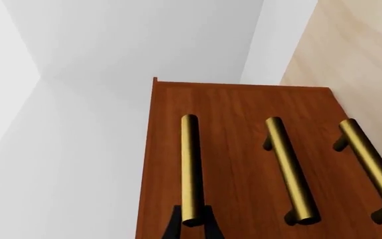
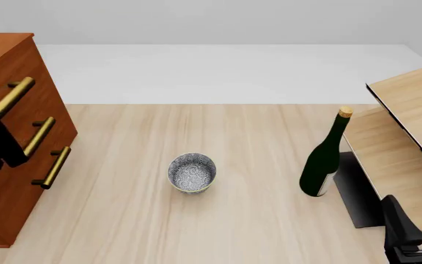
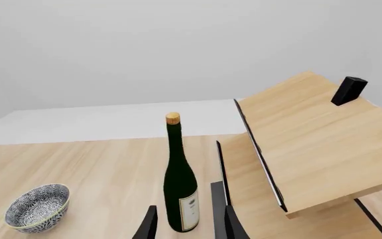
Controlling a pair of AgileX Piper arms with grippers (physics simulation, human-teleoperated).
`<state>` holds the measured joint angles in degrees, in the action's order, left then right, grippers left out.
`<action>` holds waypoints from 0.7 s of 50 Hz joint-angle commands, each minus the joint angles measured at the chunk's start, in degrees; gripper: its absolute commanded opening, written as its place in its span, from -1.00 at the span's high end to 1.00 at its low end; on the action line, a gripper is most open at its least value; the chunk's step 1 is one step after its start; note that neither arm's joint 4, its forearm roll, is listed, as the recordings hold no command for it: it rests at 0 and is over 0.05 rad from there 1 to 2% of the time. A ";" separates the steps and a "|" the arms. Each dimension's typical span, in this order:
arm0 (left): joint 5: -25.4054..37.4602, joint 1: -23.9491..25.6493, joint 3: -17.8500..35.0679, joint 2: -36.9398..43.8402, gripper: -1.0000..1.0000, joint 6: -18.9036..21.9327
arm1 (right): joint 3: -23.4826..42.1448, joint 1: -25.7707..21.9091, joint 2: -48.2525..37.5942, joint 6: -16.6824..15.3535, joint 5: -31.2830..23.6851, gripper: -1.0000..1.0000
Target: Close the bottom drawer of the cabinet and open the top drawer.
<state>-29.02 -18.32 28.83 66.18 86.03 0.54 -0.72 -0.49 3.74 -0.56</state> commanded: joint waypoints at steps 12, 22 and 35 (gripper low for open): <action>-0.73 3.13 -0.11 -0.58 1.00 2.01 | 0.03 0.17 -0.14 0.23 0.13 -1.00; 0.39 4.79 0.50 -1.66 1.00 2.33 | 0.00 0.15 -0.16 0.28 0.16 -1.00; 0.19 6.58 0.86 -1.26 1.00 2.80 | -0.02 0.14 -0.29 0.51 0.26 -1.00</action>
<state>-27.83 -14.68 28.33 64.59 88.10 0.54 -0.58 -0.70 4.11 -0.36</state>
